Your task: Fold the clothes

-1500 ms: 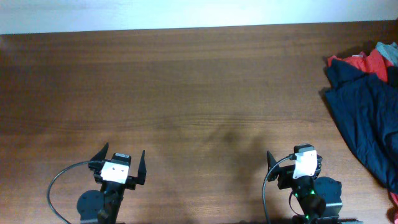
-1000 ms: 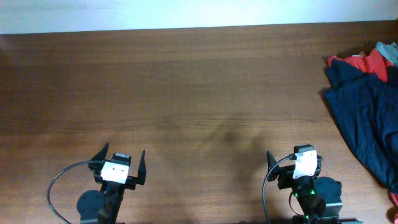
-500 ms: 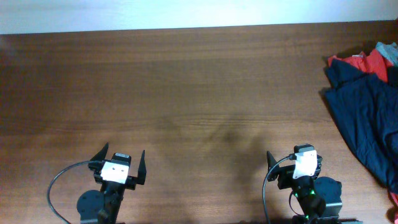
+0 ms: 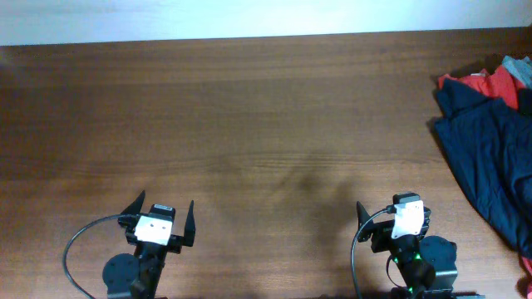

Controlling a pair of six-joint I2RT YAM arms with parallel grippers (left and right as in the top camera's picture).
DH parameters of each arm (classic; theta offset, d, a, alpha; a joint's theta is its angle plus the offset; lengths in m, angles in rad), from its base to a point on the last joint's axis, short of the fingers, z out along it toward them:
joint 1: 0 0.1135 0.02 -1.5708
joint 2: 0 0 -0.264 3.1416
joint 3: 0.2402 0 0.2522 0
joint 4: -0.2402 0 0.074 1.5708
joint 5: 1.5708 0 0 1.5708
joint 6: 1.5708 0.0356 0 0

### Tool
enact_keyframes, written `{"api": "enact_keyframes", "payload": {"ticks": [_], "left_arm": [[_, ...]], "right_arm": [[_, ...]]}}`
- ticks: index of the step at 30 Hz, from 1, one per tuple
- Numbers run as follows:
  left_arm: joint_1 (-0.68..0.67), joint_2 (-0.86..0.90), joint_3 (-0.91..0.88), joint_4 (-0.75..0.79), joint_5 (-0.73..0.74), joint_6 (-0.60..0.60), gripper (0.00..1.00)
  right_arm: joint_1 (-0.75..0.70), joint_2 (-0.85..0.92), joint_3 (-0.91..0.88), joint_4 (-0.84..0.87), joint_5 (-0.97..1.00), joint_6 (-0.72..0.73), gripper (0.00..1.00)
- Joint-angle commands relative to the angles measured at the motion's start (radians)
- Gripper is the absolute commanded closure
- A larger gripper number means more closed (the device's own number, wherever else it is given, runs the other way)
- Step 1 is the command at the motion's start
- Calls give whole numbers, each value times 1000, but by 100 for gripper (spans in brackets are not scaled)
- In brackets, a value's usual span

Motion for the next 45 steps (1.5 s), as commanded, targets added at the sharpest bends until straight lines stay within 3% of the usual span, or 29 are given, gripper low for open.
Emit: {"api": "enact_keyframes", "payload": {"ticks": [1, 6, 11, 17, 22, 25, 30, 34, 40, 45], "left_arm": [[-4, -10, -12, 6, -7, 9, 1], [-4, -10, -12, 13, -5, 8, 1], [-4, -10, -12, 10, 79, 8, 1], [-4, -10, -10, 29, 267, -26, 1], [-4, -8, 84, 117, 315, -191, 1], [-4, 24, 180, 114, 304, -192, 1], [-4, 217, 384, -6, 304, -192, 1], [-4, 462, 609, -182, 304, -191, 1], [-4, 831, 985, -480, 314, -191, 1], [-4, 1041, 1145, -590, 325, -199, 1]], "right_arm": [[5, -8, -6, 0, -6, 11, 1], [5, -8, -6, 39, -29, 12, 1], [5, -8, -6, 158, -360, 12, 1], [5, -8, -5, 231, -558, 21, 1], [5, -6, 64, 256, -556, 83, 2], [5, 13, 138, 229, -526, 83, 1], [5, 133, 331, 44, -383, 82, 1], [5, 331, 514, -103, -285, 82, 1], [5, 678, 817, -322, -305, 79, 1], [5, 924, 984, -454, -459, 79, 1]]}}
